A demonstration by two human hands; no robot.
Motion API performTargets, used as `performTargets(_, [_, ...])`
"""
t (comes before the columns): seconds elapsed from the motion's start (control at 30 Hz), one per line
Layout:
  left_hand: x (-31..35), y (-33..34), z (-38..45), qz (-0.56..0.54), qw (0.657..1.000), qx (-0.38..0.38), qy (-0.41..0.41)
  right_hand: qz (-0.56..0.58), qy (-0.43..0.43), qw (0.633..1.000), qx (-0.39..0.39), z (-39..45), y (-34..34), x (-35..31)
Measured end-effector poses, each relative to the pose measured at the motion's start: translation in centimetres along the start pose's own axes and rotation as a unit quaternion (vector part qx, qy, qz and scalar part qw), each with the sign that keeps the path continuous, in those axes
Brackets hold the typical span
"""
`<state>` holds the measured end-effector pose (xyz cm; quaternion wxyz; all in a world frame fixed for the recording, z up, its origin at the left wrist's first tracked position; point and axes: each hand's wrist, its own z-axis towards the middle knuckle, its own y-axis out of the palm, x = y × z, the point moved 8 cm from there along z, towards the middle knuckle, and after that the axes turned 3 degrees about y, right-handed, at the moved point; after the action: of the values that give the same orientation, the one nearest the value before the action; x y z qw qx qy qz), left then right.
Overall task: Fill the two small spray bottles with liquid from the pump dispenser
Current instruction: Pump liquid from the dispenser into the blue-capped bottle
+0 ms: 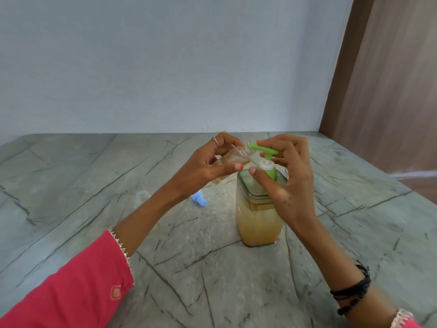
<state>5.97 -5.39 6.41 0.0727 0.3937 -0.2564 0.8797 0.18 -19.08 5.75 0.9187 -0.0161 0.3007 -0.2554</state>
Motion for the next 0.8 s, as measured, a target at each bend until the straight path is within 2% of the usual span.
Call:
performTargets(0.2, [-0.08,0.1,0.01,-0.013,1.0,-0.001,-0.006,-0.035,-0.066,0.997,0.028,-0.46,-0.1,-0.23])
performTargets(0.4, [-0.29,0.21,0.0,-0.031,0.999,-0.013,-0.009,-0.052,-0.085,0.994,0.051,-0.14,-0.64,-0.69])
performTargets(0.8, [-0.92,0.29,-0.21,-0.029,0.999,-0.022,-0.024,-0.07,-0.07,0.993,0.059,0.08,-0.45,-0.67])
